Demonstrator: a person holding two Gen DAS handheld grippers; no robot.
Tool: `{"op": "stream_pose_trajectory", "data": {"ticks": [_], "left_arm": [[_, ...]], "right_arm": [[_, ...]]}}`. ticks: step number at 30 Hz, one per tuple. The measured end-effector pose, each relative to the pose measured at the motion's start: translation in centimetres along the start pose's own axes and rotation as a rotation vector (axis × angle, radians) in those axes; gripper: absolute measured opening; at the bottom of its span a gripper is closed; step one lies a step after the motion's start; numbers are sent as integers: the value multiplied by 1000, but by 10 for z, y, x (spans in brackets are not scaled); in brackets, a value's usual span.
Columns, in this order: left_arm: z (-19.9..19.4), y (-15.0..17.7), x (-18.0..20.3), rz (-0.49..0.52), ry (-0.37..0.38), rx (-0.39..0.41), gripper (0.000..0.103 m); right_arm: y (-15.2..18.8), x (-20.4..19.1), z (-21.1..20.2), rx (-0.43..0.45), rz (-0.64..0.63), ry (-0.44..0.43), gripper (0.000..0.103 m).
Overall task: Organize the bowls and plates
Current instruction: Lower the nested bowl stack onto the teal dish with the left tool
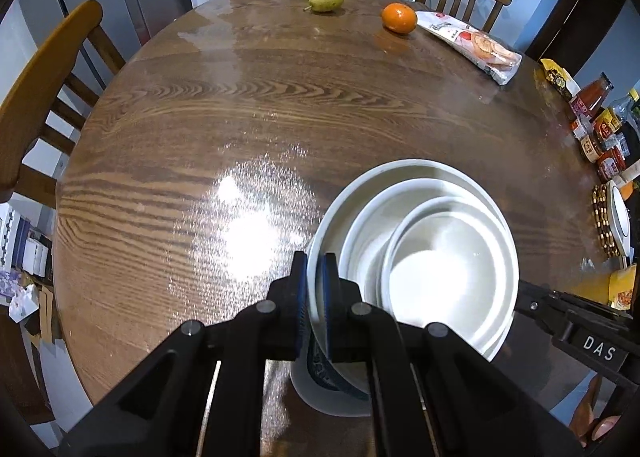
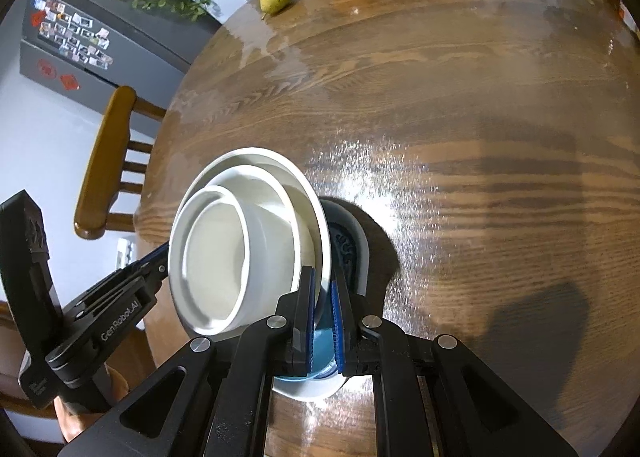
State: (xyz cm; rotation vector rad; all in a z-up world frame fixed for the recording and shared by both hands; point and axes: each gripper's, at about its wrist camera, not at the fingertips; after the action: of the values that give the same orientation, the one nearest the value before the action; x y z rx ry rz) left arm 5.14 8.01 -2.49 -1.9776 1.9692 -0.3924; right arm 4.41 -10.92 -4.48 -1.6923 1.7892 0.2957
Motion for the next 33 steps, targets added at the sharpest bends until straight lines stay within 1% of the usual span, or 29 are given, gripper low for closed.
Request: {"op": "stream_pose_trajectory", "data": {"ticks": [7, 12, 21, 33], "left_arm": [[6, -13, 5, 0, 0, 36, 2], [12, -25, 10, 9, -1, 52, 2], [21, -45, 18, 34, -3, 66, 3], [22, -47, 18, 35, 1, 61, 3]], "right_arm": [[-11, 2, 1, 36, -10, 13, 11], [-25, 2, 2, 62, -27, 32, 11], [-47, 3, 6, 67, -44, 54, 11], [-50, 1, 5, 67, -51, 69, 11]]}}
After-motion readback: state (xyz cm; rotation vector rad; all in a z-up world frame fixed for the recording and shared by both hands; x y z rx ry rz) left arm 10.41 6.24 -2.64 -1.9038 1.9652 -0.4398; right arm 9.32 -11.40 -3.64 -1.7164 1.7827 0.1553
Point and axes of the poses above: each gripper's, at about its wrist camera, not at the fingertips, and z roughly the way its jaws point, x to its right, y to its underside, and after that the axes turned 8 degrees about -y, right-handed
